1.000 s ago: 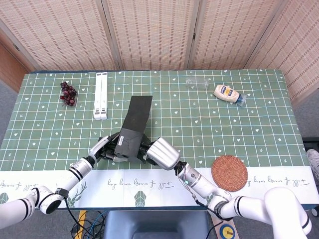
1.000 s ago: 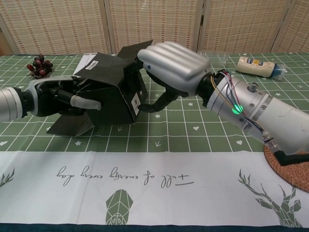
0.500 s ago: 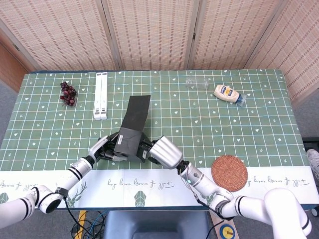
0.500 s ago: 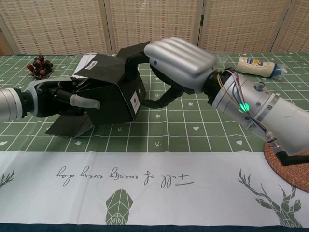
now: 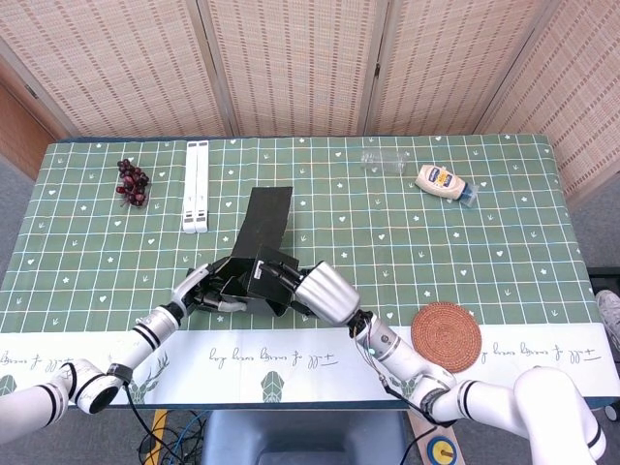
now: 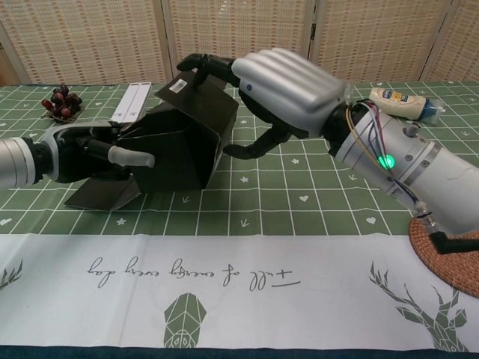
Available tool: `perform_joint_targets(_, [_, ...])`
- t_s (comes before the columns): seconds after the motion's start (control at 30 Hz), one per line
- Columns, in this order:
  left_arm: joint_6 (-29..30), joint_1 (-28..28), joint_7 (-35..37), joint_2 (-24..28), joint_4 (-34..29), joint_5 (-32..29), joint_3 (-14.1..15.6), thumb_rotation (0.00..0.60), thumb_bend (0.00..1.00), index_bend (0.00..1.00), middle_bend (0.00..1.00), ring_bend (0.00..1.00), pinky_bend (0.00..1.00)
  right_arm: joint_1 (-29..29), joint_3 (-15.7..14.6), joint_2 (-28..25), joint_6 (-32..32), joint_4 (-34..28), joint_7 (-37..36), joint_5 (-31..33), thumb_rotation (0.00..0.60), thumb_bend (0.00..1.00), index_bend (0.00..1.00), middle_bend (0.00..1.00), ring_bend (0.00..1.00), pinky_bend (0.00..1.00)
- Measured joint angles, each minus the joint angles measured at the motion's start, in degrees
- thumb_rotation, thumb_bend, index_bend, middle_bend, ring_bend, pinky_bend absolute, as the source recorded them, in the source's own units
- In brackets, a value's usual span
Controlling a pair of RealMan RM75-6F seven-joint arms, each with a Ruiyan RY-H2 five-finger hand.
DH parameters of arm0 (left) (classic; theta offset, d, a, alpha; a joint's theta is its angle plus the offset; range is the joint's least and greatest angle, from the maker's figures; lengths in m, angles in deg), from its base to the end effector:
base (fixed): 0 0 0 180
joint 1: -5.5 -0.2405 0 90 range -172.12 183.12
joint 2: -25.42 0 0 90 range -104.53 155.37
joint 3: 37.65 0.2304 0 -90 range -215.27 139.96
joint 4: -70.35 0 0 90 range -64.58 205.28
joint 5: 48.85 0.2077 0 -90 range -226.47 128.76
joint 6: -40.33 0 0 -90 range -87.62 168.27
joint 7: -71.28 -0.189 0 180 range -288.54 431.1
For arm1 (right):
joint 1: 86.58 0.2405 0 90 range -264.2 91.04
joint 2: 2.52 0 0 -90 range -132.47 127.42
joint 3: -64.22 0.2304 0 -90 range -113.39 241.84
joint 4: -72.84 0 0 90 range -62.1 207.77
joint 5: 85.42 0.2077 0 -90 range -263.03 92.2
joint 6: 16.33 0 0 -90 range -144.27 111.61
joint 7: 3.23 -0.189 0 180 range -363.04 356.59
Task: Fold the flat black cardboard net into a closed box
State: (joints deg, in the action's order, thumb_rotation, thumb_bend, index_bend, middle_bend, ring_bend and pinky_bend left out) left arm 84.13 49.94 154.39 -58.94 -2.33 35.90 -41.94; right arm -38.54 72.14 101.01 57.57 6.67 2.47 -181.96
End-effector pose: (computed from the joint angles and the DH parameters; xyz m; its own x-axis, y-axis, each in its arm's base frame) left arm -0.1587 0.3716 -0.0384 -0.6550 0.5965 0.4638 0.7028 0.2556 0.6638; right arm -0.0134 -0.3329 -0.0466 0.3048 0.1190 0.9449 -0.5853 -0.7593 0.2844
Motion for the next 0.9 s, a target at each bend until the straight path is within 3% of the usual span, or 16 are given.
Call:
perform_joint_targets(0.57, [1.0, -0.1, -1.6, -0.7, 0.6, 1.6, 1.4, 0.6, 0.14, 0.22, 0.21, 0.72, 1.0, 3.3, -0.8, 2.1, -4.9, 4.6, 1.6, -0.8, 0.6, 0.31, 0.08, 0.23, 0.8, 1.0])
perform_joint_targets(0.9, [2.8, -0.5, -6.1, -2.1, 3.5, 3.6, 3.3, 0.6, 0.14, 0.22, 0.21, 0.72, 1.0, 6.1, -1.8, 3.6, -7.6, 8.1, 1.5, -2.1, 0.6, 0.32, 0.12, 0.29, 0.8, 1.0])
